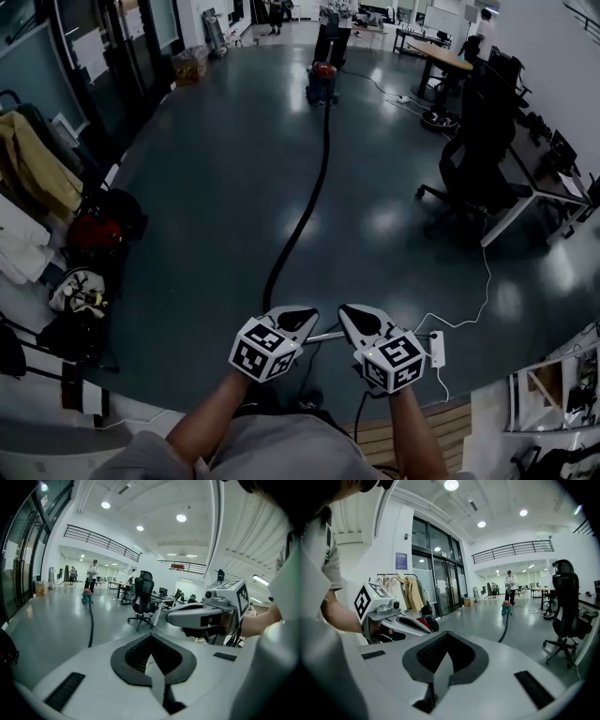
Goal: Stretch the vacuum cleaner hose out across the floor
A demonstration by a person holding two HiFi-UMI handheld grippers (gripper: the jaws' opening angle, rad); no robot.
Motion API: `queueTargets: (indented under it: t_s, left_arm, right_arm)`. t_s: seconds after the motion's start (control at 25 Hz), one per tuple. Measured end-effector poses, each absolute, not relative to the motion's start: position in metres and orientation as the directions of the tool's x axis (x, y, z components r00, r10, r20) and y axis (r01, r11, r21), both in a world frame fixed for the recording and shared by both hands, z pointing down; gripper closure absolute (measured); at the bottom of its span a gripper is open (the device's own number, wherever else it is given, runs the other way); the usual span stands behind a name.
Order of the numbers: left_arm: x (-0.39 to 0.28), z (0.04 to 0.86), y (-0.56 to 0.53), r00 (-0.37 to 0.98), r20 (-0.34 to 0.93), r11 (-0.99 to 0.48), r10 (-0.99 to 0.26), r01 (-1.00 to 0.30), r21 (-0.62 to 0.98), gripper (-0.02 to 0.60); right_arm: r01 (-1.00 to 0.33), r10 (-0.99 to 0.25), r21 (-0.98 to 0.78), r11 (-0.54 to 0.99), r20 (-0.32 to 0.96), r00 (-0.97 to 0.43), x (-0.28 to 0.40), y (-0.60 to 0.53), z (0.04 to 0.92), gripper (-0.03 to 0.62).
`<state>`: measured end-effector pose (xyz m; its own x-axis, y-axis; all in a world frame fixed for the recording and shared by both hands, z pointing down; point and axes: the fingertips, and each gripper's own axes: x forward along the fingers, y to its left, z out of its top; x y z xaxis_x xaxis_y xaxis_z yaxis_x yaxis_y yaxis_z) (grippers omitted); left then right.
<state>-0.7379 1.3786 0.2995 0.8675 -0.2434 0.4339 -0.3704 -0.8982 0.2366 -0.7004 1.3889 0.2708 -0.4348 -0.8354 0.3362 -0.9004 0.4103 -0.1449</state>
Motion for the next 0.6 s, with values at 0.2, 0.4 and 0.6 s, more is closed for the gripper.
queueTargets:
  t_s: [0.2,0.4,0.6]
  left_arm:
    - [-0.741,0.270,1.383,0.880,0.392,-0.907,-0.269,-0.369,0.205,0.574]
    - [-0.743,0.253,1.385,0.887,0.360,-0.908,-0.289,-0.373,0.191,0.574]
    - [-0.744,0.243,1.388,0.893,0.342,-0.912,-0.291,-0.367,0.184,0.574]
  right_arm:
    - [-0.897,-0.850,-0.123,0.424,0.289,-0.441,-0.708,1.398,0.241,0.588]
    - [-0.901,-0.863,-0.112,0.419,0.259,-0.434,-0.714,1.402,0.227,0.588]
    - [-0.905,-0.870,-0.110,0.412,0.246,-0.426,-0.716,1.403,0.220,0.588]
